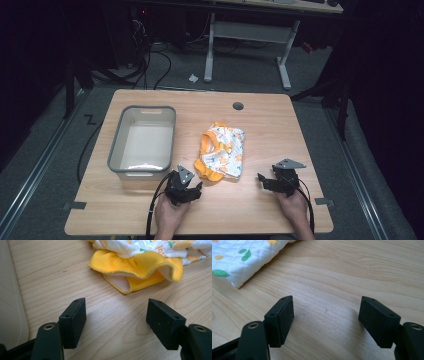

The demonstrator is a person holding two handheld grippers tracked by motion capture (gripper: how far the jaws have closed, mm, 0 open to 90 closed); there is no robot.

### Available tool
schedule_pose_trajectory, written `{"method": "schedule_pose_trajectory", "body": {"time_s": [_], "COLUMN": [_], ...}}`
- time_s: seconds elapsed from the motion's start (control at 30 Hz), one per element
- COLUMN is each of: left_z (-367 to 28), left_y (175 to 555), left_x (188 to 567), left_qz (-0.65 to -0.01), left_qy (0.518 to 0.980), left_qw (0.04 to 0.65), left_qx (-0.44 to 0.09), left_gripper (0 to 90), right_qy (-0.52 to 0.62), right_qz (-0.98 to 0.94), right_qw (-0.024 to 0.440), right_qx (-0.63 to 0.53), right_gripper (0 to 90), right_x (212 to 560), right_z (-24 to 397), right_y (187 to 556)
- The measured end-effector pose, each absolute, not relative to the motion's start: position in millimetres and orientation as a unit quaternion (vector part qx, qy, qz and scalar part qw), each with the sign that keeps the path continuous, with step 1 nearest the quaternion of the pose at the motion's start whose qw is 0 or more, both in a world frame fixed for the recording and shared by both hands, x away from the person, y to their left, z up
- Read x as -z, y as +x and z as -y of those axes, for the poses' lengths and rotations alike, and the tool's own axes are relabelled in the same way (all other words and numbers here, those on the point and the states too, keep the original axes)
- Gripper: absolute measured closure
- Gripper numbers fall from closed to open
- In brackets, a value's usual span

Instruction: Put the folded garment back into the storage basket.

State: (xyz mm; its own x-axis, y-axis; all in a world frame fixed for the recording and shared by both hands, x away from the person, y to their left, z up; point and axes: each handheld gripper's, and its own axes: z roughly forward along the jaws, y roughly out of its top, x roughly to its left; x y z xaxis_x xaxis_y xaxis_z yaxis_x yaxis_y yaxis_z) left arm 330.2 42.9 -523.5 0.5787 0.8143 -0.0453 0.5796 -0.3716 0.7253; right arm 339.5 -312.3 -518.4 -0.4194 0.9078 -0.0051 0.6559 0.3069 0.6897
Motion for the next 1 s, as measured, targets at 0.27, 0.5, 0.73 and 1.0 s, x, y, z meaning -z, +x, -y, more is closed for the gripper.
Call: {"method": "schedule_pose_trajectory", "body": {"time_s": [0.27, 0.5, 0.73, 1.0], "left_z": [-42.8, -43.7, -43.0, -42.7], "left_y": [330.2, 329.8, 329.9, 329.9], "left_x": [523.5, 523.4, 523.5, 523.5], "left_qz": [-0.429, -0.438, -0.442, -0.441], "left_qy": [0.812, 0.806, 0.805, 0.805], "left_qw": [0.360, 0.360, 0.358, 0.358], "left_qx": [-0.163, -0.168, -0.170, -0.168], "left_gripper": [32.4, 37.2, 35.0, 33.6], "right_qy": [0.500, 0.500, 0.500, 0.500], "right_qz": [-0.783, -0.782, -0.782, -0.782], "right_qw": [0.202, 0.202, 0.201, 0.201], "right_qx": [-0.312, -0.312, -0.311, -0.311], "right_gripper": [28.6, 28.6, 28.6, 28.6], "right_x": [518.4, 518.4, 518.4, 518.4], "right_z": [312.2, 312.2, 312.1, 312.1], "right_y": [339.7, 339.6, 339.6, 339.6]}}
